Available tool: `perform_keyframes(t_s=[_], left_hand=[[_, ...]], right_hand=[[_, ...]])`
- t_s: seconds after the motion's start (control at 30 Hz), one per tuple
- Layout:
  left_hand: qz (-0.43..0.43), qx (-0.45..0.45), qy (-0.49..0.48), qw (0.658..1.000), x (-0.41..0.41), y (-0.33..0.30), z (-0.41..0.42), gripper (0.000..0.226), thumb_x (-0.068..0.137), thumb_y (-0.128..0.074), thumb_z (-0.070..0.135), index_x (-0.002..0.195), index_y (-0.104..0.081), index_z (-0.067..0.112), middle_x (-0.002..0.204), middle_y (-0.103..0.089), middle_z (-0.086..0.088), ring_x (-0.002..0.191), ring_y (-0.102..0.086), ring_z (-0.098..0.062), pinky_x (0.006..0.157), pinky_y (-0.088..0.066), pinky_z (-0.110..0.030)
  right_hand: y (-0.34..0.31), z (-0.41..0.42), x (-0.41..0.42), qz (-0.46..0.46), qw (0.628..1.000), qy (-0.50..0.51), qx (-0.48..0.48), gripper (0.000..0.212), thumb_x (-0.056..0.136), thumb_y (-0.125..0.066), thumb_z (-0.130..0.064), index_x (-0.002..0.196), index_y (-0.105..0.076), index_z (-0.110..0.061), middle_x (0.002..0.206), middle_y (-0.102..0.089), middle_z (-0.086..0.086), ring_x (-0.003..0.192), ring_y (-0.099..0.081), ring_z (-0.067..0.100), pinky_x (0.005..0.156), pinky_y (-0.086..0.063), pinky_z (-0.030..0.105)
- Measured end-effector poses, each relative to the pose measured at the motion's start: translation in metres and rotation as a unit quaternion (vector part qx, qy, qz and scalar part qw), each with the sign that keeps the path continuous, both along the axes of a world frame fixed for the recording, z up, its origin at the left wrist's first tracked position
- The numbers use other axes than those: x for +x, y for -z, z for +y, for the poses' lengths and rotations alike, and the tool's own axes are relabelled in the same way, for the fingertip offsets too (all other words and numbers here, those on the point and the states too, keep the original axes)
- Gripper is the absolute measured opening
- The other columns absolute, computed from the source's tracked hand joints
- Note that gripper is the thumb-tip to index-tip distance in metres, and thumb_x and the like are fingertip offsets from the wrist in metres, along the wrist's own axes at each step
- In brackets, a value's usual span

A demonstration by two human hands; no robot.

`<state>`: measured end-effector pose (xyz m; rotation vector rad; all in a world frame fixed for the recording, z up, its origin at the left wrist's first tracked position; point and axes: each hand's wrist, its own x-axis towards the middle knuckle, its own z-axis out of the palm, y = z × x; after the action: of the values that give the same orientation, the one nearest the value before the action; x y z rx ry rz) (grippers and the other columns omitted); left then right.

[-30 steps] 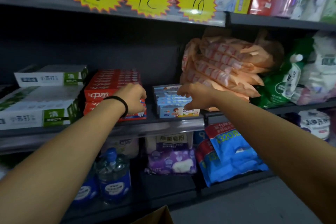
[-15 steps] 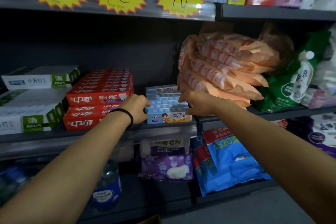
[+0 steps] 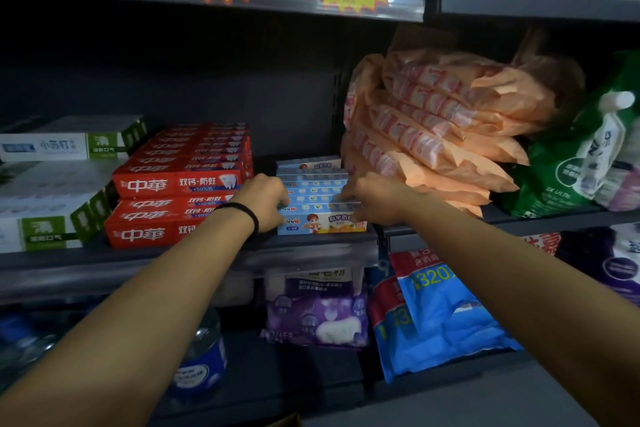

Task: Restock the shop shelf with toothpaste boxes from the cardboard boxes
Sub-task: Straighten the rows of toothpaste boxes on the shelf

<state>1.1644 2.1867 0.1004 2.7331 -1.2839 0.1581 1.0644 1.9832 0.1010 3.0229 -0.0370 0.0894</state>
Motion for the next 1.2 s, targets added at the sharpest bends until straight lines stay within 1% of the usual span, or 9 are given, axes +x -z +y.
perform_keyframes(t_s=[0.1,0.2,0.23,0.43,0.6,0.73,0.87,1.03,1.2], left_hand=[[0.007,0.001,0.004,1.0,0.003,-0.001,-0.001,0.028,0.081,-0.073,0.025,0.106,-0.071,0.014,0.107,-0.065,-0.003,0.096,-0.061,-0.02,0.08,-0.05,-0.029],[0.027,0.001,0.002,1.0,0.009,-0.004,0.001,0.015,0.085,-0.068,0.025,0.081,-0.07,0.01,0.085,-0.065,-0.004,0.084,-0.062,-0.021,0.073,-0.052,-0.033],[0.032,-0.006,-0.004,0.999,0.012,-0.007,0.0,0.016,0.086,-0.066,0.022,0.081,-0.07,0.007,0.084,-0.065,-0.006,0.083,-0.063,-0.022,0.074,-0.053,-0.035],[0.033,-0.004,-0.016,0.999,0.032,-0.016,-0.012,0.02,0.088,-0.058,0.008,0.104,-0.07,0.006,0.104,-0.068,-0.009,0.095,-0.064,-0.025,0.085,-0.054,-0.04],[0.041,0.001,-0.016,0.999,0.042,-0.018,-0.026,0.027,0.089,-0.054,0.005,0.111,-0.068,0.013,0.109,-0.064,-0.007,0.095,-0.062,-0.023,0.084,-0.055,-0.036],[0.041,0.004,-0.02,0.999,0.051,-0.021,-0.036,0.025,0.089,-0.056,0.006,0.111,-0.067,0.009,0.109,-0.065,-0.009,0.096,-0.062,-0.023,0.084,-0.054,-0.035],[0.039,0.004,-0.016,0.999,0.062,-0.023,-0.047,0.027,0.089,-0.056,0.007,0.113,-0.067,0.011,0.112,-0.062,-0.009,0.099,-0.06,-0.024,0.085,-0.053,-0.033],[0.051,-0.003,-0.027,0.998,0.089,-0.026,-0.061,0.026,0.088,-0.058,0.007,0.111,-0.068,0.013,0.11,-0.066,-0.007,0.097,-0.062,-0.022,0.086,-0.053,-0.033],[0.034,-0.001,-0.019,0.999,0.113,-0.024,-0.072,0.028,0.088,-0.057,0.005,0.115,-0.066,0.007,0.118,-0.064,-0.008,0.105,-0.06,-0.023,0.093,-0.051,-0.036]], right_hand=[[-0.001,-0.003,0.003,0.011,1.0,-0.001,0.01,0.048,0.083,-0.07,-0.028,0.128,-0.058,-0.019,0.127,-0.057,0.005,0.118,-0.049,0.024,0.097,-0.043,0.04],[-0.009,-0.008,0.008,0.023,0.999,-0.006,0.04,0.049,0.082,-0.072,-0.028,0.128,-0.058,-0.015,0.123,-0.06,0.003,0.113,-0.052,0.023,0.087,-0.04,0.026],[-0.014,-0.01,0.01,0.022,0.999,-0.002,0.042,0.05,0.084,-0.071,-0.027,0.13,-0.057,-0.015,0.126,-0.059,0.003,0.113,-0.053,0.022,0.085,-0.038,0.023],[-0.031,-0.014,0.024,0.055,0.998,0.006,0.027,0.05,0.091,-0.061,-0.016,0.139,-0.048,-0.013,0.142,-0.048,0.004,0.127,-0.046,0.021,0.096,-0.034,0.024],[-0.037,-0.019,0.041,0.062,0.998,0.009,0.019,0.036,0.092,-0.052,-0.009,0.126,-0.06,-0.016,0.127,-0.058,0.006,0.114,-0.054,0.025,0.094,-0.044,0.033],[-0.044,-0.018,0.056,0.069,0.997,0.015,0.021,0.034,0.092,-0.049,-0.007,0.124,-0.062,-0.012,0.124,-0.061,0.006,0.111,-0.057,0.026,0.097,-0.046,0.04],[-0.048,-0.02,0.072,0.054,0.998,0.023,0.029,0.036,0.091,-0.051,-0.005,0.125,-0.06,-0.01,0.127,-0.058,0.005,0.111,-0.056,0.024,0.092,-0.046,0.032],[-0.052,-0.034,0.1,0.051,0.998,0.029,0.032,0.031,0.089,-0.059,-0.011,0.12,-0.061,-0.016,0.116,-0.061,-0.003,0.101,-0.057,0.017,0.081,-0.045,0.026],[-0.05,-0.045,0.126,0.056,0.997,0.035,0.027,0.047,0.085,-0.065,-0.008,0.131,-0.056,-0.013,0.13,-0.057,0.002,0.117,-0.054,0.021,0.099,-0.046,0.034]])
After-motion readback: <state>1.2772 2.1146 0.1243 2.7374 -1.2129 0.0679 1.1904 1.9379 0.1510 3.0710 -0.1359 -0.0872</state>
